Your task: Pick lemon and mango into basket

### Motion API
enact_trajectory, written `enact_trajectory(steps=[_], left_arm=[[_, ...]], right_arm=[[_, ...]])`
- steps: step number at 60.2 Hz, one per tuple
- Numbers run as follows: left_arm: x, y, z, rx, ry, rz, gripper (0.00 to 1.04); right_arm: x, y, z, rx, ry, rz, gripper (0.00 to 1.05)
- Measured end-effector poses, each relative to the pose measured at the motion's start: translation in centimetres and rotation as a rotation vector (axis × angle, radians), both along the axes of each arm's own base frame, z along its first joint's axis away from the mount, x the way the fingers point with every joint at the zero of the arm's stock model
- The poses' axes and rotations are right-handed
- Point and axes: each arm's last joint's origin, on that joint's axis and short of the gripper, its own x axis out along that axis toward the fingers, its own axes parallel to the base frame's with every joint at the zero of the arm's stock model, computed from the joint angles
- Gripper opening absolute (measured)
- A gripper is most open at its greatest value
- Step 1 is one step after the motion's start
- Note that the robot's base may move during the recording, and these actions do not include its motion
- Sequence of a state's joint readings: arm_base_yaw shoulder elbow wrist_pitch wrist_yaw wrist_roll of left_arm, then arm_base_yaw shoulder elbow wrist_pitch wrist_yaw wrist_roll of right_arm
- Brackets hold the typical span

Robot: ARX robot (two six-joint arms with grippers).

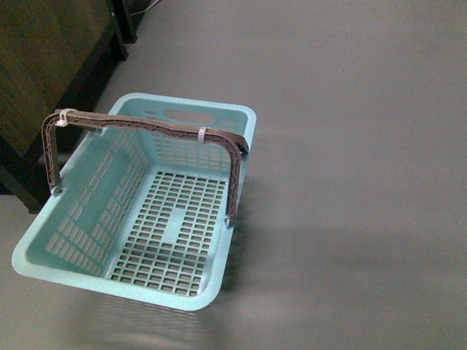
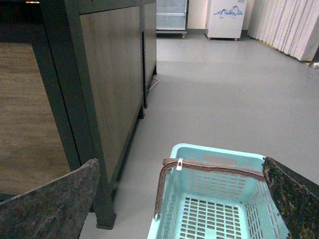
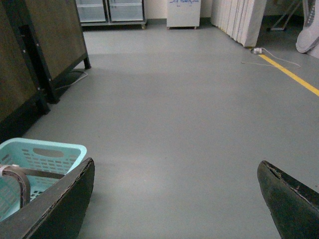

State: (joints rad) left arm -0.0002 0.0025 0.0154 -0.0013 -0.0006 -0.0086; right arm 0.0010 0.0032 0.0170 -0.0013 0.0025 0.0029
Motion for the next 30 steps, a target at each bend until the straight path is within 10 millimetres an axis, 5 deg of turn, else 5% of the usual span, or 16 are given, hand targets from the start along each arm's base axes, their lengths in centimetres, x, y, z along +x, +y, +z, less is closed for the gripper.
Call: enact_trajectory(steps=[30], left_arm=[[0.02,0.01,-0.03,-0.003,0.006,0.01,0.98]], right_arm=[[0.0,0.0,0.0,0.0,0.0,0.0,0.96]])
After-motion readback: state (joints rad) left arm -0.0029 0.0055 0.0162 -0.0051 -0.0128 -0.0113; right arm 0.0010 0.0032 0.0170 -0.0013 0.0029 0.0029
